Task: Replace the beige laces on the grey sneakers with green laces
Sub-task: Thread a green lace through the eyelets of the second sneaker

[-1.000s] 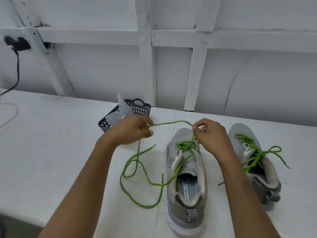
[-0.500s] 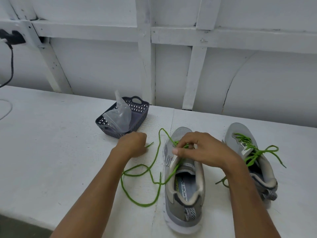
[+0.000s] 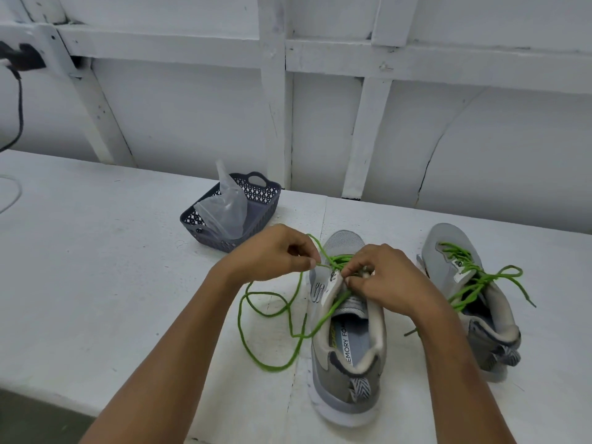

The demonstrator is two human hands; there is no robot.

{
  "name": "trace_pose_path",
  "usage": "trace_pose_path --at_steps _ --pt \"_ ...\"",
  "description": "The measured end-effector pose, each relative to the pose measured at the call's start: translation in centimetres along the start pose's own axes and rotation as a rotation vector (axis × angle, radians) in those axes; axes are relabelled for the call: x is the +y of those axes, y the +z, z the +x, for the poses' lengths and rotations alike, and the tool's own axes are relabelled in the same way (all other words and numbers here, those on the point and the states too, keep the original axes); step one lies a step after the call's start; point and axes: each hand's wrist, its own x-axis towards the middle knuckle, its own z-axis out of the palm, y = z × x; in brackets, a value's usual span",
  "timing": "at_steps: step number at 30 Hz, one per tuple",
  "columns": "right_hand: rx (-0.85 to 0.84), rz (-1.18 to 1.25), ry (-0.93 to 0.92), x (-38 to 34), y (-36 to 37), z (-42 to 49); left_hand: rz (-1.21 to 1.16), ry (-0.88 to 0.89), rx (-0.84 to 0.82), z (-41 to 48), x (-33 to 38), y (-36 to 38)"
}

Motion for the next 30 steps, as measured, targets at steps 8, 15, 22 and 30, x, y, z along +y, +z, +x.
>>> trace_pose_path --at_steps 8,15,22,30 --pt "0.012 0.057 0.03 0.4 0.8 0.1 0.191 0.027 -0.026 0.6 0.5 0.9" --pt "0.044 0.118 0.028 1.0 1.4 0.0 0.159 0.049 -0.015 0.8 0.7 0.6" --pt "0.078 0.408 0.161 1.1 1.9 0.2 0.123 0.056 0.012 1.0 0.6 1.0" --pt "0.048 0.429 0.153 1.3 1.9 0.1 0.151 0.107 -0.03 1.1 0.6 1.3"
